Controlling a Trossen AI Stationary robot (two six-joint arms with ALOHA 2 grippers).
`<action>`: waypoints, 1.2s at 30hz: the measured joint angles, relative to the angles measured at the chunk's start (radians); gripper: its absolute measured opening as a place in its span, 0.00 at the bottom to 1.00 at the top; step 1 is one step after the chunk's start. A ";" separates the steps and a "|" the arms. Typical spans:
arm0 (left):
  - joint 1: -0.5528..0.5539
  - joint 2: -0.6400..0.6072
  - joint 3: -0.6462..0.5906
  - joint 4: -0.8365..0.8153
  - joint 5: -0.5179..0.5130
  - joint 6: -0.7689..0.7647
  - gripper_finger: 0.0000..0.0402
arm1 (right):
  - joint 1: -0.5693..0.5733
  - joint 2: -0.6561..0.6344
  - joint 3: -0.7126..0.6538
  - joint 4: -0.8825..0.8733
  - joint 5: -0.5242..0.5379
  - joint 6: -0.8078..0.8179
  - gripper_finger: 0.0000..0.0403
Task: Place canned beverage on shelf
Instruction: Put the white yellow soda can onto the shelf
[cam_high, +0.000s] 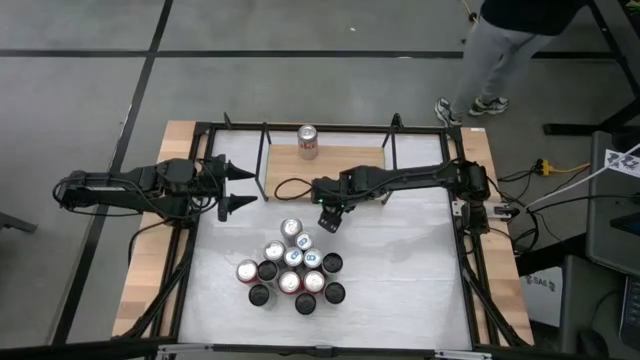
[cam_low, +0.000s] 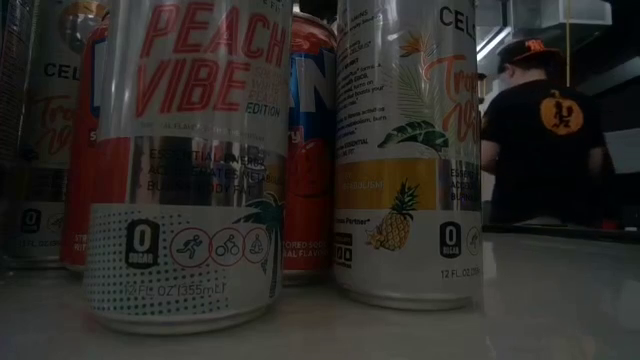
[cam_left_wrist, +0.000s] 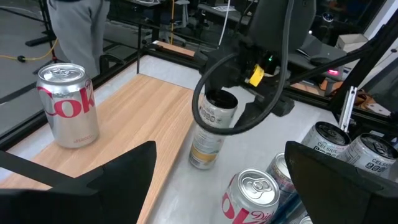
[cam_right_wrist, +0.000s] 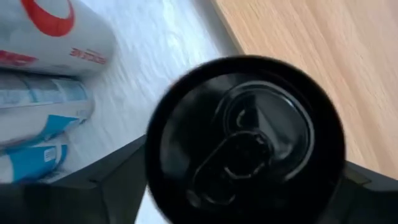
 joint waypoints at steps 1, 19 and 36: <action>0.000 0.000 0.000 0.000 0.000 0.000 0.87 | 0.000 -0.002 0.001 0.000 0.000 0.000 0.86; 0.000 0.000 0.000 0.000 0.000 0.007 0.87 | 0.000 -0.059 0.005 -0.022 -0.014 0.000 0.95; 0.000 0.000 0.000 0.000 -0.015 0.007 0.87 | 0.000 -0.183 0.007 -0.026 -0.014 -0.376 0.94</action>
